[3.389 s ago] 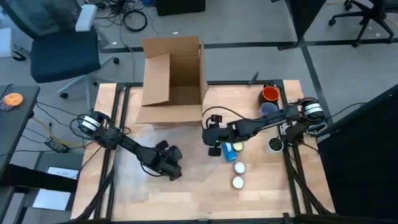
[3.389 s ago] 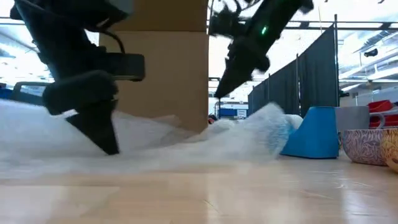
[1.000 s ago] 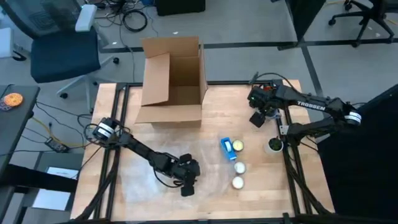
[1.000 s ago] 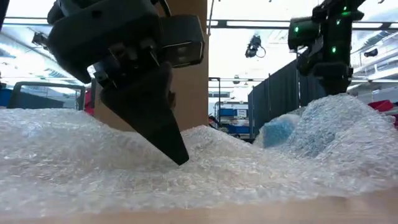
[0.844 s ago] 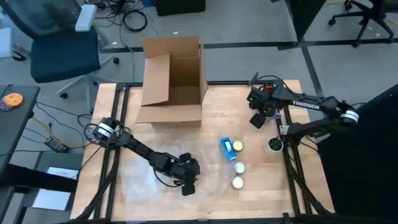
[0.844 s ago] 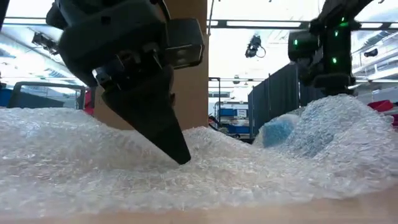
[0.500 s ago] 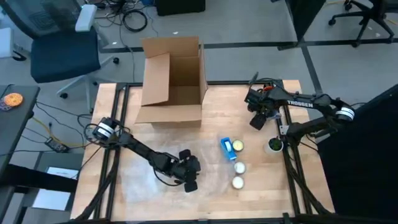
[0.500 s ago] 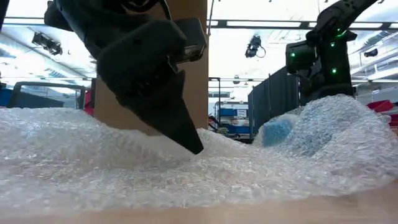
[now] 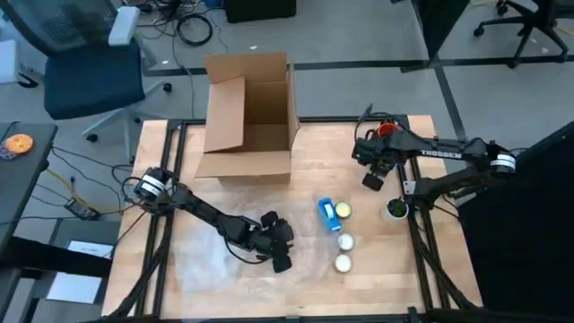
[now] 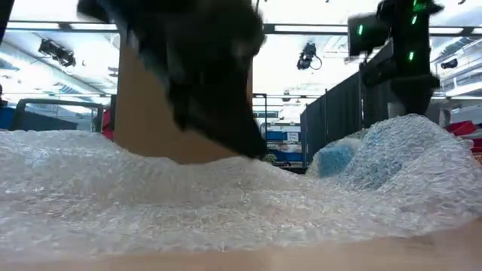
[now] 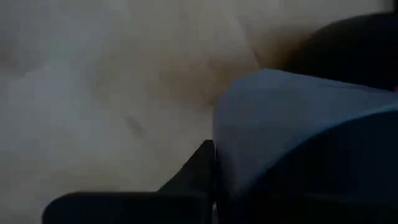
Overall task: Wrap mug
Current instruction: Wrap the blue mug with the bubble wrap
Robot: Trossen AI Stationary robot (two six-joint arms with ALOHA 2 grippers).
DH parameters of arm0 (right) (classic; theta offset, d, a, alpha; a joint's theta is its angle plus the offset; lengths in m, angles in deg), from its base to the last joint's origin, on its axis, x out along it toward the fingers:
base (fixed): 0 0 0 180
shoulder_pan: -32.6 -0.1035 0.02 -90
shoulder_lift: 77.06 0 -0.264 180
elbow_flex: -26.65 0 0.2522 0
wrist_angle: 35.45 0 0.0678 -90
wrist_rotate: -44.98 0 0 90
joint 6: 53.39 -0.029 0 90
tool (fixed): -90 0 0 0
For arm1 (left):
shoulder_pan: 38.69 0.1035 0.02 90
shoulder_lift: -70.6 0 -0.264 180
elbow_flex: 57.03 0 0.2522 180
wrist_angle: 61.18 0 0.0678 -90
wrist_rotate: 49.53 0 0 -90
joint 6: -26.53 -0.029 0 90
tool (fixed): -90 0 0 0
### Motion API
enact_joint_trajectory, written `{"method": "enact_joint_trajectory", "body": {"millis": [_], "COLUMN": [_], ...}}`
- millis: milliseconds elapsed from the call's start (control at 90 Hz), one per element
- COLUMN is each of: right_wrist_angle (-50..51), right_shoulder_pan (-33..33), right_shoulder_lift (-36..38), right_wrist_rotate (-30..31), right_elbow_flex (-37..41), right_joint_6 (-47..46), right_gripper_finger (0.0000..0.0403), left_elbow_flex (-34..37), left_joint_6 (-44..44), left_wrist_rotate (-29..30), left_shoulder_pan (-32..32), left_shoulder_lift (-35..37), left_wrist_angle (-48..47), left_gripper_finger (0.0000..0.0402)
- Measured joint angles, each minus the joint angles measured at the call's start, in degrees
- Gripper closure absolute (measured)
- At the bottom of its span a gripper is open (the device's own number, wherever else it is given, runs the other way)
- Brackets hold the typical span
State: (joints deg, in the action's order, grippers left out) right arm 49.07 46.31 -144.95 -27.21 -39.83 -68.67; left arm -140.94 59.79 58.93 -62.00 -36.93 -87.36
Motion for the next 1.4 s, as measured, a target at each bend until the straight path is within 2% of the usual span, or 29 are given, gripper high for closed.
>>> {"method": "enact_joint_trajectory", "body": {"millis": [133, 256, 378, 500, 644, 811, 900, 1000, 1122, 1267, 1400], "right_wrist_angle": [-2.35, -10.2, -23.6, -37.93, -46.86, -41.61, -37.64, -33.81, -30.81, -28.2, -27.07], "right_shoulder_pan": [-11.67, -22.41, -31.99, -38.4, -40.74, -41.06, -41.07, -41.32, -41.32, -40.4, -39.99], "right_shoulder_lift": [1.28, 0.49, -2.23, -7.47, -14.14, -22.5, -27.2, -32.17, -37.3, -41.41, -42.26], "right_wrist_rotate": [-1.1, -1.29, -1.76, -1.69, -1.65, -1.49, -1.42, -1.27, -1.36, -1.47, -1.01], "right_elbow_flex": [-3.66, -5.12, -5.14, -5.16, -5.78, -12.88, -19.09, -26.26, -32.44, -35.59, -36.37], "right_joint_6": [-5.26, -7.66, -6.08, -2.09, 2.3, 6.31, 10.29, 15.22, 20.88, 24.64, 24.79], "right_gripper_finger": [0.0402, 0.0402, 0.0402, 0.0402, 0.0403, 0.0403, 0.0403, 0.0403, 0.0403, 0.0403, 0.0403], "left_elbow_flex": [-7.07, -10.83, -7.78, -0.56, 8.27, 12.99, 12.67, 11.33, 8.45, 4.46, -2.22], "left_joint_6": [0.26, 4.58, 11.72, 16.8, 20.31, 14.66, 8.38, 3.48, 1.19, 0.82, -0.07], "left_wrist_rotate": [-0.22, -0.3, -0.58, -1.11, -4.0, -2.11, -0.18, -0.26, -4.15, -6.89, -7.66], "left_shoulder_pan": [-2.0, -4.99, -6.27, -5.91, -3.5, 0.59, 3.61, 6.91, 8.85, 7.84, 4.51], "left_shoulder_lift": [2.07, 2.14, 2.16, 2.03, 2.28, 2.35, 2.02, 1.94, 1.92, 1.92, 1.85], "left_wrist_angle": [-15.72, -28.06, -30.07, -25.95, -15.61, -1.55, 0.72, -1.81, -10.49, -21.83, -32.67], "left_gripper_finger": [0.0286, 0.0286, 0.0286, 0.0286, 0.0286, 0.0286, 0.0286, 0.0286, 0.0286, 0.0286, 0.0286]}}
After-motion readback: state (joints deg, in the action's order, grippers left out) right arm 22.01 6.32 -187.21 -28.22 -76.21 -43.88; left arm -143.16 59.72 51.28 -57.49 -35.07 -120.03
